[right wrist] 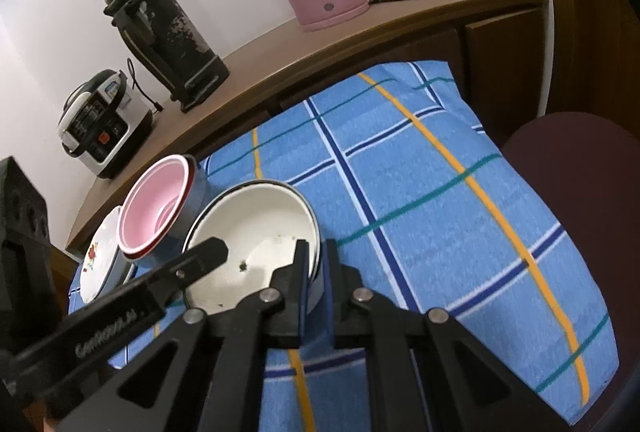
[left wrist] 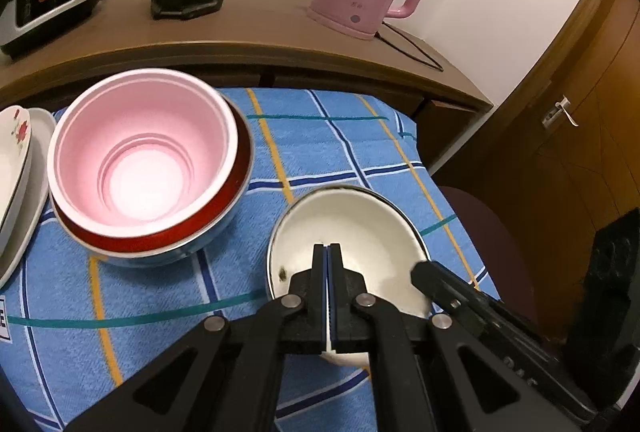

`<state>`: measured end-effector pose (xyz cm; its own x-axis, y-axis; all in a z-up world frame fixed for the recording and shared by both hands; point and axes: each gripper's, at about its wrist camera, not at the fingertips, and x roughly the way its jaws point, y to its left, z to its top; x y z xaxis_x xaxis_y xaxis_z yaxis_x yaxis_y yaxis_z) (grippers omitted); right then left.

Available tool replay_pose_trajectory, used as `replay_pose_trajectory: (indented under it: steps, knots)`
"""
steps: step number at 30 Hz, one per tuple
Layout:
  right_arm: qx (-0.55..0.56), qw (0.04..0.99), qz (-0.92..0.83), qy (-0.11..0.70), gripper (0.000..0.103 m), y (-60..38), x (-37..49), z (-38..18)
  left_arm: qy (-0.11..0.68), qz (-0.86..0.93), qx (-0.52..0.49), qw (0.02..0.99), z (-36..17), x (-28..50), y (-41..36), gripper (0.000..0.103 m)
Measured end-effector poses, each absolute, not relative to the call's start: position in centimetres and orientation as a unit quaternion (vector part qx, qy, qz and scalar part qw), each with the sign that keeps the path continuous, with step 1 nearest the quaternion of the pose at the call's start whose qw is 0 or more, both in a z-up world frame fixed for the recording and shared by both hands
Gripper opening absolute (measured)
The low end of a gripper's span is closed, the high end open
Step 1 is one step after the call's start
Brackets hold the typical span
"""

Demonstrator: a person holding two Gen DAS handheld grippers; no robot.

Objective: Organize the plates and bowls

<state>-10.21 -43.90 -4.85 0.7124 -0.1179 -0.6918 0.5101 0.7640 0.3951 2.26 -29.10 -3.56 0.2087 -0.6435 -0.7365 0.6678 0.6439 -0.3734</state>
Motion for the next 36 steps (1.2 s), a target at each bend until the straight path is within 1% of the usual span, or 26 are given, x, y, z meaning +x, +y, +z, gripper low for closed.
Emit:
replay_pose_trajectory:
  steps: [9, 13, 16, 20, 22, 27, 30, 36]
  knots:
    - [0.296, 0.872, -0.168, 0.351, 0.006, -43.1, -11.7, -4.8, 0.481, -0.44, 0.026, 0.758, -4.3, 1.1, -28.5, 0.001]
    - [0.301, 0.871, -0.162, 0.353, 0.01, -43.1, -11.5, -5.2, 0.479, -0.438, 0.021, 0.76, -4.3, 1.2, -28.2, 0.001]
    - [0.301, 0.873, -0.16, 0.35, 0.01, -43.1, -11.5, -5.3, 0.477, -0.443, 0.029, 0.759, -4.4, 0.8, -28.5, 0.001]
    - [0.292, 0.875, -0.165, 0.35, 0.01, -42.8, -11.3, -5.3, 0.478, -0.469, 0.025, 0.742, -4.5, 0.0, -28.9, 0.001]
    - [0.283, 0.878, -0.162, 0.349, 0.008, -42.3, -11.3, -5.1, 0.472, -0.474, 0.028, 0.743, -4.4, -0.3, -28.8, 0.001]
    - [0.257, 0.886, -0.169, 0.346, 0.007, -41.1, -11.2, -4.8, 0.445, -0.53, -0.019, 0.722, -3.1, -0.2, -26.6, 0.001]
    - [0.263, 0.886, -0.166, 0.343, 0.007, -41.2, -11.4, -4.9, 0.413, -0.522, -0.002, 0.746, -2.2, -0.4, -25.2, 0.001]
    - [0.268, 0.885, -0.163, 0.344, 0.007, -41.4, -11.5, -5.1, 0.411, -0.462, 0.031, 0.785, -1.6, 0.5, -24.1, 0.001]
